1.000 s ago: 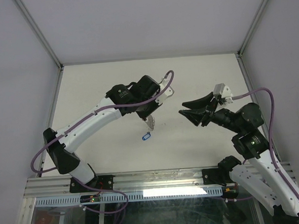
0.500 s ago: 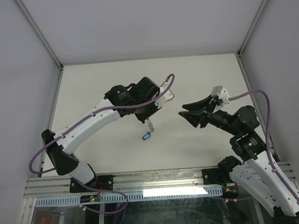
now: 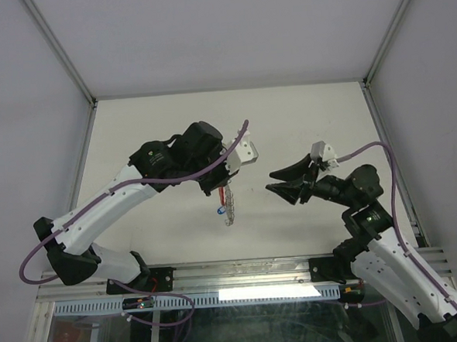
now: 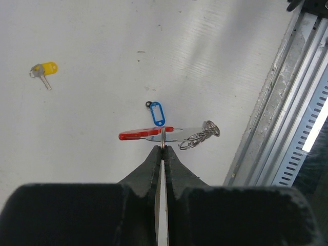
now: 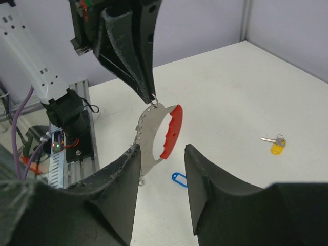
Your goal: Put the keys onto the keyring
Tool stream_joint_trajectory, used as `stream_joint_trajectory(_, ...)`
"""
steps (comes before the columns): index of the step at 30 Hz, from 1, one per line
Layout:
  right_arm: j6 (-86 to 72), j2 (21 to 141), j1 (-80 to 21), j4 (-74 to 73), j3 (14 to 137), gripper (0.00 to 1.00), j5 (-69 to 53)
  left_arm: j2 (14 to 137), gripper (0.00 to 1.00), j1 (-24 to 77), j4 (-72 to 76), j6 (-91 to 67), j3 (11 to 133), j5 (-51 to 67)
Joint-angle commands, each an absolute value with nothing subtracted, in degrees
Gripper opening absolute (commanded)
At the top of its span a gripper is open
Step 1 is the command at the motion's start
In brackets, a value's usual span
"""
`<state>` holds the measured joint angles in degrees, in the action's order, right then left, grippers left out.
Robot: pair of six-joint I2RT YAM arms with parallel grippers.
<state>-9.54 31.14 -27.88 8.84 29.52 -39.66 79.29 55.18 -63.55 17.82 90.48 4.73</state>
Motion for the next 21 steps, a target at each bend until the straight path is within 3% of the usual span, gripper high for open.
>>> stream_joint_trajectory(1,-5.37,34.86,-29.22,15.2,30.89,0.42,-47.55,78.57,0.0,55.83,-60.27,20.42,90.51,9.66)
stream_joint_trajectory(21,6.82,44.67,-38.28,19.99,30.53,0.32,-50.96,81.03,0.0,62.19,-60.47,20.98,91.05,11.07)
